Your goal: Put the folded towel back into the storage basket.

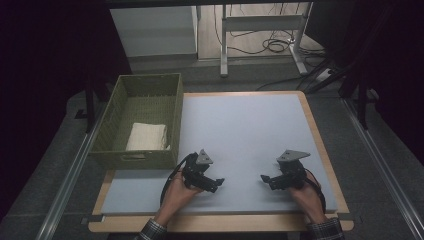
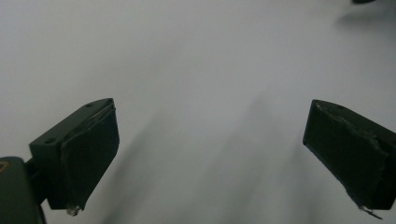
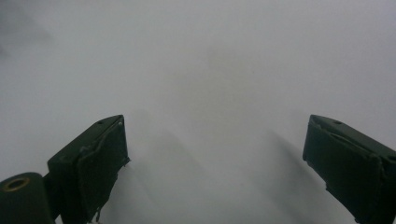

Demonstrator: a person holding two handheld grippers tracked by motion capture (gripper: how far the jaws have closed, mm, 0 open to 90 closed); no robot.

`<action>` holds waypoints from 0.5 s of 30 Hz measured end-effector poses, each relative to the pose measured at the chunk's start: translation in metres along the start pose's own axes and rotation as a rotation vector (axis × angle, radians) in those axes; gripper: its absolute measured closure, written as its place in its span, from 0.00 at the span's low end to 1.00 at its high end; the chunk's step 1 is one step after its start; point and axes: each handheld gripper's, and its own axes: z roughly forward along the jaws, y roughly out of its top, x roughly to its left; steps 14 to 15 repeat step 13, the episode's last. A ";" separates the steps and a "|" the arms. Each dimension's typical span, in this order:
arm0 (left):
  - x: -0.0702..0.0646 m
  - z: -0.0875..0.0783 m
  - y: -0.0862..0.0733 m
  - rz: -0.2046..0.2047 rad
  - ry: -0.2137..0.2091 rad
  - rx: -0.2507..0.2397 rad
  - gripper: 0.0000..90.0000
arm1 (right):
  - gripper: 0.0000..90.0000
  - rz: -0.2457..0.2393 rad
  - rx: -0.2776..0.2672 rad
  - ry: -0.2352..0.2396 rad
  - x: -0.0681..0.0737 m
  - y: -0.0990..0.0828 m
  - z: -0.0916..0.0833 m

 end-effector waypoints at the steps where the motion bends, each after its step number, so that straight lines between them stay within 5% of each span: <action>1: 0.001 0.004 -0.004 -0.004 0.011 0.010 0.04 | 0.08 -0.001 0.007 -0.004 0.000 -0.002 0.002; 15: -0.001 0.006 -0.007 0.019 0.029 0.004 0.02 | 0.07 -0.008 0.020 -0.012 0.002 -0.004 0.005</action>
